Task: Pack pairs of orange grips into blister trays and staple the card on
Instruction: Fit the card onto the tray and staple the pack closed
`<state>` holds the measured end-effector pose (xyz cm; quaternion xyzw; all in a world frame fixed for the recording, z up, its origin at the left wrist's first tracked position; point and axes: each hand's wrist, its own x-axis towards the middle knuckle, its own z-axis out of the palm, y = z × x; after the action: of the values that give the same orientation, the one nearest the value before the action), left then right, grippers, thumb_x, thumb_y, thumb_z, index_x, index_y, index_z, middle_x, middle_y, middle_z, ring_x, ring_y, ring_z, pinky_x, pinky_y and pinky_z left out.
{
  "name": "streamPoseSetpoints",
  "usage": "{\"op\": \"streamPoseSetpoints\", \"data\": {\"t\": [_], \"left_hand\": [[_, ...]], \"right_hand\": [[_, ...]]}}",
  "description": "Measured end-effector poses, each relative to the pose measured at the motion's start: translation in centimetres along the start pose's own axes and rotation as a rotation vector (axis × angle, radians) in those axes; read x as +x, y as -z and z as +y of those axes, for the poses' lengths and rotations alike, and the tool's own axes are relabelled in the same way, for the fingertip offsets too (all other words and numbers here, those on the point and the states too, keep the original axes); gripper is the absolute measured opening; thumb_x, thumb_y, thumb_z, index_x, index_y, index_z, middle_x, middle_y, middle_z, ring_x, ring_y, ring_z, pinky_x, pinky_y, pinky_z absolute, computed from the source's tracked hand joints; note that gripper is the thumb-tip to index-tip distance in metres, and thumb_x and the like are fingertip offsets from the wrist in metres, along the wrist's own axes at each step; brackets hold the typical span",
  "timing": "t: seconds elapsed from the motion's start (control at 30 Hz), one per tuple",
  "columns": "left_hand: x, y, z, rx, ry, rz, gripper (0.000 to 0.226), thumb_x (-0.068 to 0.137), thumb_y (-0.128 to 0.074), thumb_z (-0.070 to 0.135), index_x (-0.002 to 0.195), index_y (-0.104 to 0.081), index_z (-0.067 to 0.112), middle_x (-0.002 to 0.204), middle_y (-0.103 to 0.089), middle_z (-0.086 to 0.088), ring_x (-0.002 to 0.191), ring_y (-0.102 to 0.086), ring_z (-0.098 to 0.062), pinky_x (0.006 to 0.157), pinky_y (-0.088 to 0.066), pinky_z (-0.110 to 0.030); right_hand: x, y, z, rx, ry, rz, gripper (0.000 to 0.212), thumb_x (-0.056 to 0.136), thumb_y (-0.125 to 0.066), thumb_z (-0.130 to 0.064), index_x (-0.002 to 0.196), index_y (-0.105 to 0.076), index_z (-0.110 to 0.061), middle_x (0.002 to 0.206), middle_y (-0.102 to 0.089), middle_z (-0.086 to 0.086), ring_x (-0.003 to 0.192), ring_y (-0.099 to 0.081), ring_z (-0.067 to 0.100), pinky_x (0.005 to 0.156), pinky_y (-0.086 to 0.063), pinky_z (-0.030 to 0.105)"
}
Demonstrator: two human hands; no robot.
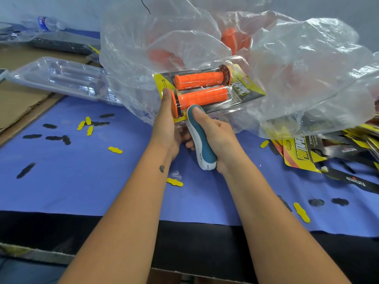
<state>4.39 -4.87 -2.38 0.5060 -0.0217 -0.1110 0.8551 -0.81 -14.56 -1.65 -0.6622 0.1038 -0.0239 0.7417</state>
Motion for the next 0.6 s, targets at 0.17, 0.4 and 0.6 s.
{"op": "streamPoseSetpoints", "data": {"t": [0.17,0.4,0.6], "left_hand": [[-0.26,-0.53,-0.46,-0.015,-0.023,0.054,0.043,0.084,-0.060,0.058,0.094,-0.057,0.016,0.064,-0.052,-0.004,0.045,-0.048,-0.016,0.041,-0.033,-0.021],[-0.68,-0.79,-0.03,0.049,-0.079,0.020,0.087,0.047,-0.090,0.054,0.109,-0.046,0.011,0.057,-0.047,-0.003,0.043,-0.043,-0.019,0.039,-0.034,-0.022],[-0.75,-0.63,-0.19,0.059,-0.113,0.009,0.059,0.063,-0.082,0.036,0.102,-0.044,0.012,0.057,-0.048,-0.001,0.041,-0.042,-0.018,0.040,-0.032,-0.021]], "right_hand": [[0.14,-0.05,0.13,0.020,0.022,0.017,0.042,0.086,-0.070,-0.045,0.061,-0.073,-0.012,0.066,-0.071,0.013,0.053,-0.065,0.020,0.051,-0.052,0.025],[0.37,0.07,0.27,0.028,0.003,0.045,0.052,0.084,-0.070,-0.051,0.079,-0.071,0.001,0.064,-0.069,0.013,0.054,-0.064,0.019,0.054,-0.055,0.027],[0.44,0.02,0.29,0.052,-0.005,0.070,0.068,0.080,-0.072,-0.051,0.094,-0.065,0.016,0.066,-0.068,0.017,0.053,-0.062,0.022,0.054,-0.054,0.029]]}}
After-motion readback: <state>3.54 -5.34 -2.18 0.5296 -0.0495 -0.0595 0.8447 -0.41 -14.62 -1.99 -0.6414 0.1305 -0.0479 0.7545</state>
